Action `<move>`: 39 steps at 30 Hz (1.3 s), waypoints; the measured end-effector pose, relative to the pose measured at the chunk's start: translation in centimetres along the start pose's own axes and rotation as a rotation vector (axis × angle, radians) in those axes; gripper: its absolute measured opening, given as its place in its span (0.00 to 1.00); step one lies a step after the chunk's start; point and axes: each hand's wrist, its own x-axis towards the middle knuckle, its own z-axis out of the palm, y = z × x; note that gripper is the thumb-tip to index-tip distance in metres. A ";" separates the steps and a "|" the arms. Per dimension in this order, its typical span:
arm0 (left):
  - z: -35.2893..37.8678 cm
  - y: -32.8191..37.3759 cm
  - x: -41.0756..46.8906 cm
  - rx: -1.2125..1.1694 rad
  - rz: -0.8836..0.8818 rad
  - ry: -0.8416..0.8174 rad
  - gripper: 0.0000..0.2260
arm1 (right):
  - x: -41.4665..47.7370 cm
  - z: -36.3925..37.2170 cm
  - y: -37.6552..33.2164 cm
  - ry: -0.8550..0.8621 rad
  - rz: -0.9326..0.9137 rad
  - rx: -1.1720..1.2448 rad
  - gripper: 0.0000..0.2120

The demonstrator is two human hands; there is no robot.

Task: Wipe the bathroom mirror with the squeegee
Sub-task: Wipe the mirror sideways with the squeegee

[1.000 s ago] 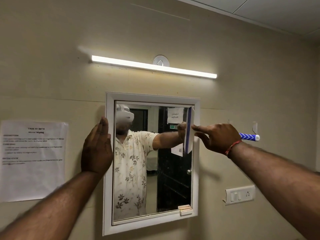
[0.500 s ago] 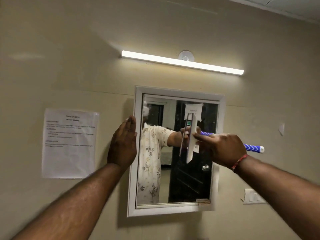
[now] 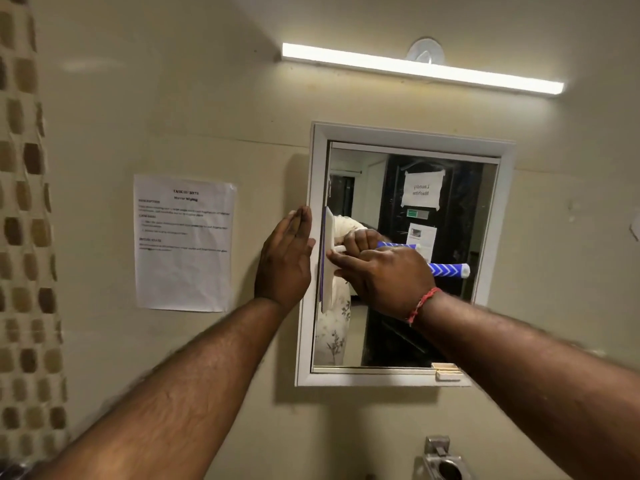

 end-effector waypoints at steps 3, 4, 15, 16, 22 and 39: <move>0.3 -0.6 -0.3 0.000 0.003 -0.013 0.27 | 0.0 0.7 -0.4 0.010 -0.001 -0.046 0.19; 0.4 -0.7 -0.4 0.003 0.006 -0.014 0.27 | 0.0 0.9 -0.5 0.002 0.009 -0.044 0.19; 0.4 -0.9 -1.2 0.021 0.006 -0.024 0.27 | -0.5 1.5 -1.0 -0.097 0.116 0.068 0.22; 0.4 -0.8 -1.2 0.025 0.004 -0.029 0.27 | -0.6 1.6 -1.1 -0.097 0.121 0.075 0.22; -0.1 -0.6 -1.3 0.028 -0.011 -0.051 0.27 | -0.7 1.6 -1.2 -0.107 0.146 0.098 0.21; -0.1 -0.2 -1.9 0.030 -0.025 -0.053 0.26 | -1.7 2.0 -0.5 -0.047 0.130 0.096 0.20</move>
